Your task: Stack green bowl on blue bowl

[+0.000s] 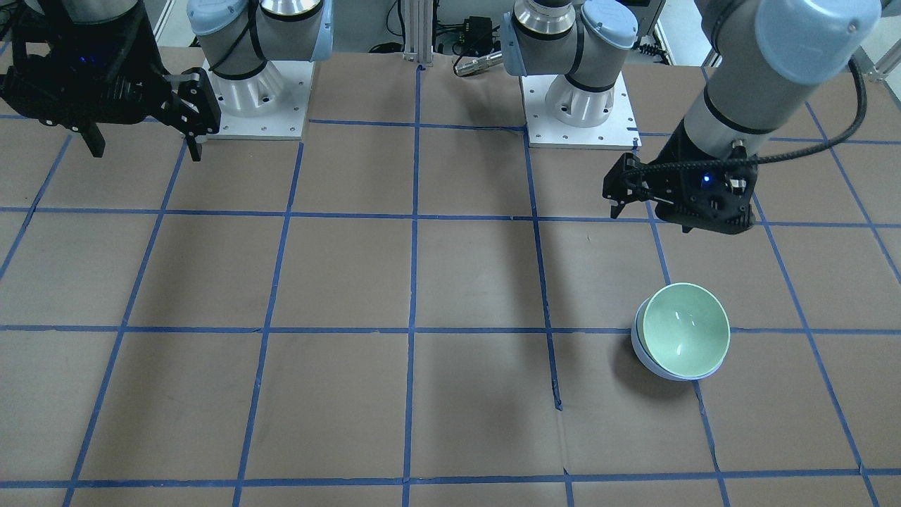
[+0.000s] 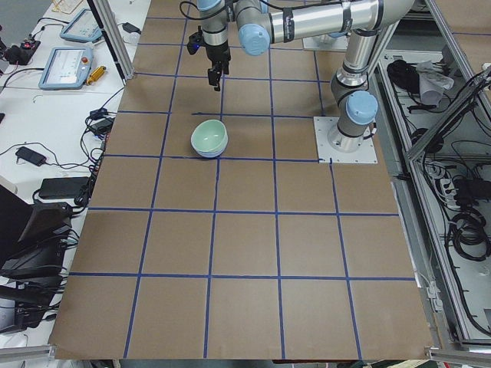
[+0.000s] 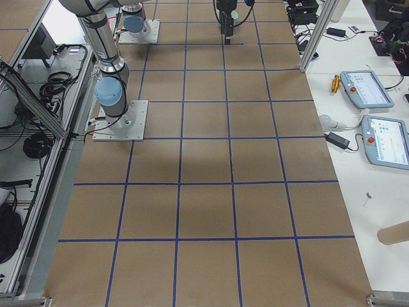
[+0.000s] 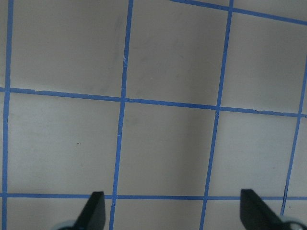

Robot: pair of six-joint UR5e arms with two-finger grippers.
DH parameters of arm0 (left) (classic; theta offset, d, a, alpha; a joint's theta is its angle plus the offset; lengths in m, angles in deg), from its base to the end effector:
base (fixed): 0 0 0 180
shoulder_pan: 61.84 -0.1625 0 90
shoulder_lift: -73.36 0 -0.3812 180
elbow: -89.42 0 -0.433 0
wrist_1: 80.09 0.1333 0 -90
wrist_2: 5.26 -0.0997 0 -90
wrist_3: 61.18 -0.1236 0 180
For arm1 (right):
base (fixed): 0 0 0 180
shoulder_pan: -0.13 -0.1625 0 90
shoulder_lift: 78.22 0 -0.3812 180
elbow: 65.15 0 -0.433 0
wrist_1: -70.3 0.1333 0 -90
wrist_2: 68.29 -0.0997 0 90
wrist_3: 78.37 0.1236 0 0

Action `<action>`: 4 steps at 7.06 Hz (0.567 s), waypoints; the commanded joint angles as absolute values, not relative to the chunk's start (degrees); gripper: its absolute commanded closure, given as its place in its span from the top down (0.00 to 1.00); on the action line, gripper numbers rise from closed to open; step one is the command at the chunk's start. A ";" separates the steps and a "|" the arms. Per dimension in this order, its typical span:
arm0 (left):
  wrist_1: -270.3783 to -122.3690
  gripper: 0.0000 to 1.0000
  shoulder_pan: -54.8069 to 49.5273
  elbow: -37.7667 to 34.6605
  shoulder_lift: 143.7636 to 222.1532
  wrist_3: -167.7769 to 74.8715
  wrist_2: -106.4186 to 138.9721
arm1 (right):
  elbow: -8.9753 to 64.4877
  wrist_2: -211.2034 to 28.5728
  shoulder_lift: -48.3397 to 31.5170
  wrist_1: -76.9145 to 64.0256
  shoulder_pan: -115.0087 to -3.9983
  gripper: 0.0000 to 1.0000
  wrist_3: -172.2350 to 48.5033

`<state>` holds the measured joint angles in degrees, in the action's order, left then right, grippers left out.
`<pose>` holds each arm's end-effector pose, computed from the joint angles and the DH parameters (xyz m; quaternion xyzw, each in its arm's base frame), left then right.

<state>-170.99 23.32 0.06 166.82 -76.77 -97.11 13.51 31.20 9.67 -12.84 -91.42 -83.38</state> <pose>-0.0827 -0.5559 0.3920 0.0941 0.9949 0.0348 0.0101 0.1277 -0.5428 0.4952 0.0553 -0.9948 0.0181 0.0833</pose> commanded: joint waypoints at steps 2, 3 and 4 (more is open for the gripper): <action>-173.35 1.00 29.39 -0.05 163.02 -63.12 -96.92 | 13.51 31.20 9.67 -12.84 -91.37 1.00 -83.38; -173.43 1.00 29.39 -0.14 162.23 -63.20 -96.93 | 13.51 31.20 9.67 -12.84 -91.45 1.00 -83.38; -173.96 1.00 29.40 -0.06 161.96 -63.20 -96.93 | 13.51 31.20 9.67 -12.84 -91.45 1.00 -83.38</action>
